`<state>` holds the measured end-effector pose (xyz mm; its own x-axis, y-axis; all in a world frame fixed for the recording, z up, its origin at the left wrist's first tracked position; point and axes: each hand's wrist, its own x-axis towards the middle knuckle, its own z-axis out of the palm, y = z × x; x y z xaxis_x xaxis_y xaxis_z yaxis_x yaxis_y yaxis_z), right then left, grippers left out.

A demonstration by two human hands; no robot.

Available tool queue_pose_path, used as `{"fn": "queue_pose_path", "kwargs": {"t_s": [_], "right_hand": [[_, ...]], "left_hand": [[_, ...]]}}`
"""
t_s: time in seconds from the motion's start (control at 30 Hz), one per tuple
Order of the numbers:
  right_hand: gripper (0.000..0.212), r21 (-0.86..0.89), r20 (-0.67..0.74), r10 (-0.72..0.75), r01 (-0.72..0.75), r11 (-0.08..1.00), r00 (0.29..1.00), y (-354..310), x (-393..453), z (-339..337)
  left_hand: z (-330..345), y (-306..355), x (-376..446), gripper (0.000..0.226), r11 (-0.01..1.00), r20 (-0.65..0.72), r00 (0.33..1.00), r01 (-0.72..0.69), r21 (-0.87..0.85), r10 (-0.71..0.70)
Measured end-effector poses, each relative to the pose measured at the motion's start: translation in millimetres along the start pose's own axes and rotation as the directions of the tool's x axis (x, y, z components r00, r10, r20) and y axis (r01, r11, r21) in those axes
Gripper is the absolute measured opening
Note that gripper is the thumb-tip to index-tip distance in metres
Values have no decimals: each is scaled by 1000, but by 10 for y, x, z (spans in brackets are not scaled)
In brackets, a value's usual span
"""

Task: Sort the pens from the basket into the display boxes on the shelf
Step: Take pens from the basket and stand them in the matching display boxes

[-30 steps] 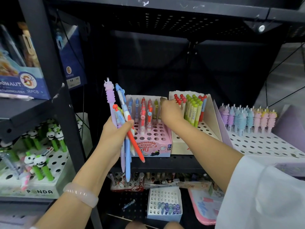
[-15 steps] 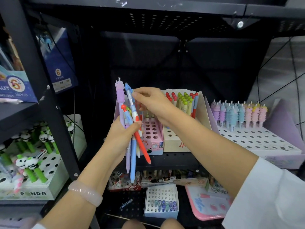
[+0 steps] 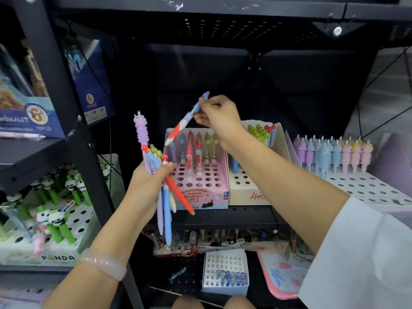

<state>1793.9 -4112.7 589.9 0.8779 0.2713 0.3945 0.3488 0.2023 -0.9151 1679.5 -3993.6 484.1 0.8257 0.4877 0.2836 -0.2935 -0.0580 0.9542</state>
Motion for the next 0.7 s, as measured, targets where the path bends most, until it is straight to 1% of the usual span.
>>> {"fn": "queue_pose_path", "kwargs": {"t_s": [0.03, 0.1, 0.17, 0.2, 0.27, 0.3, 0.37, 0.47, 0.7], "right_hand": [[14, -42, -21, -37, 37, 998, 999, 12, 35, 30], [19, -237, -22, -146, 137, 962, 989, 68, 73, 101], [21, -479, 57, -240, 238, 845, 969, 160, 89, 170], [19, -572, 112, -257, 274, 773, 960, 216, 93, 197], [17, -696, 200, -236, 308, 649, 951, 338, 96, 229], [17, -734, 222, -214, 308, 605, 951, 394, 99, 230], [17, -765, 225, -179, 287, 576, 958, 475, 110, 209], [17, -753, 201, -140, 244, 611, 970, 510, 140, 179], [18, -749, 180, -164, 244, 616, 970, 507, 143, 175]], "left_hand": [[-43, 7, 18, 8, 1000, -21, 1000, 4, 0, -4], [-124, 18, 57, 7, 999, -66, 997, 25, -24, -27], [-193, 17, 85, 7, 998, -93, 994, 46, -37, -49], [-218, 9, 92, 7, 998, -98, 994, 52, -46, -56], [-256, -17, 91, 7, 997, -98, 994, 51, -63, -57], [-267, -32, 86, 7, 997, -93, 994, 47, -66, -53], [-270, -62, 80, 8, 997, -89, 995, 43, -56, -48], [-256, -86, 88, 8, 998, -86, 994, 56, -37, -59], [-184, -61, 87, 7, 995, -81, 993, 84, -51, -88]]}}
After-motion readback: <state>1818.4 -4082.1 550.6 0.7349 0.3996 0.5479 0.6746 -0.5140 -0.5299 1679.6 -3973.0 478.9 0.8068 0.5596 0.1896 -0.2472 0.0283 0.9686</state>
